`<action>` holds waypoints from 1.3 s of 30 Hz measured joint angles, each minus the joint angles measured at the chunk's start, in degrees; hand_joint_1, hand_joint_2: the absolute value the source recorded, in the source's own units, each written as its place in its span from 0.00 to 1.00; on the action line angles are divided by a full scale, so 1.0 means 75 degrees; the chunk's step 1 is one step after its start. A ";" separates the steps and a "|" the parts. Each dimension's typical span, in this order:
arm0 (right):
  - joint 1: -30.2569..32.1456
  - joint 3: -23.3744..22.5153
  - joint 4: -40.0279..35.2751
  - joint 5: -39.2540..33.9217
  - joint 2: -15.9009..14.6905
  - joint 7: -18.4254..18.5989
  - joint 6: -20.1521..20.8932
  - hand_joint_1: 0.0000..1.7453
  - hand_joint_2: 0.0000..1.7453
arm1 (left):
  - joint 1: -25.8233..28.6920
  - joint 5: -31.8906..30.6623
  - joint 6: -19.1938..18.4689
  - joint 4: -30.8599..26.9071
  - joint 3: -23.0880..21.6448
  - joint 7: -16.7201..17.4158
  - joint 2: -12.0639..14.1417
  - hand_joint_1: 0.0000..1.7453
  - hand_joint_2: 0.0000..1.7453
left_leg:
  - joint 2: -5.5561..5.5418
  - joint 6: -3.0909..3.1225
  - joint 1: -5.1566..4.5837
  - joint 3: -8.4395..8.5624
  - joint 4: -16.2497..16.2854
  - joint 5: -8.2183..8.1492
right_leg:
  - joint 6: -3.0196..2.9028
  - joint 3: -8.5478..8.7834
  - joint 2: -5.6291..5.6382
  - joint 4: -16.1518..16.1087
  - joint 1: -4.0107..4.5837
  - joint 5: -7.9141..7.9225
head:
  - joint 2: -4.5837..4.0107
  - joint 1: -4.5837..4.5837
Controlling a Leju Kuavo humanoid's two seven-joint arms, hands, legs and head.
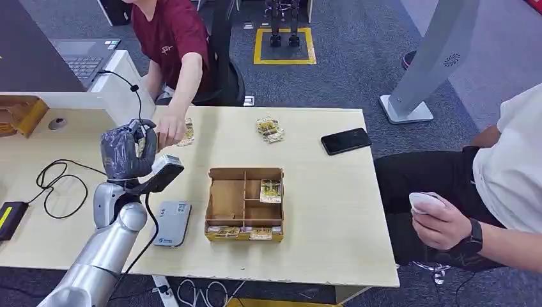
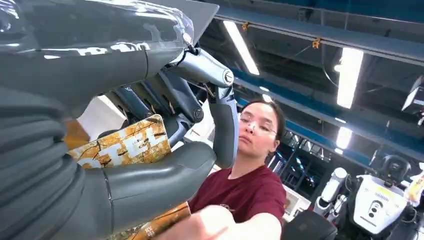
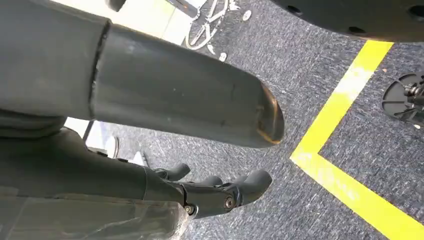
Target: Pass the card to the sensor for recognition and then transmit it.
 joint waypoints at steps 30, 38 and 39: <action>0.0028 0.0017 0.0000 -0.0283 0.0000 0.0000 0.0003 0.00 0.00 | 0.0804 0.3063 -0.3203 -0.1298 -0.0379 0.0361 0.0195 0.00 1.00 | 0.0001 0.0001 0.0000 -0.0002 0.0000 -0.0003 | 0.0000 -0.0003 0.0003 0.0000 0.0000 -0.0003 | 0.0000 0.0000; 0.0033 0.0006 0.0000 -0.0291 -0.0009 0.0000 0.0012 0.00 0.00 | 0.1255 0.2975 -0.3308 -0.2113 -0.0688 0.0355 0.0341 0.00 1.00 | 0.0000 0.0000 0.0000 -0.0005 -0.0001 -0.0001 | 0.0000 -0.0006 0.0002 0.0000 0.0000 -0.0002 | 0.0000 0.0000; 0.0033 0.0003 0.0000 -0.0294 -0.0014 0.0017 0.0015 0.00 0.00 | 0.1299 0.2704 -0.3333 -0.2191 -0.0774 0.0222 0.0387 0.00 1.00 | 0.0000 0.0000 0.0000 -0.0005 -0.0001 -0.0001 | -0.0001 -0.0005 0.0002 0.0000 0.0000 -0.0001 | 0.0000 0.0000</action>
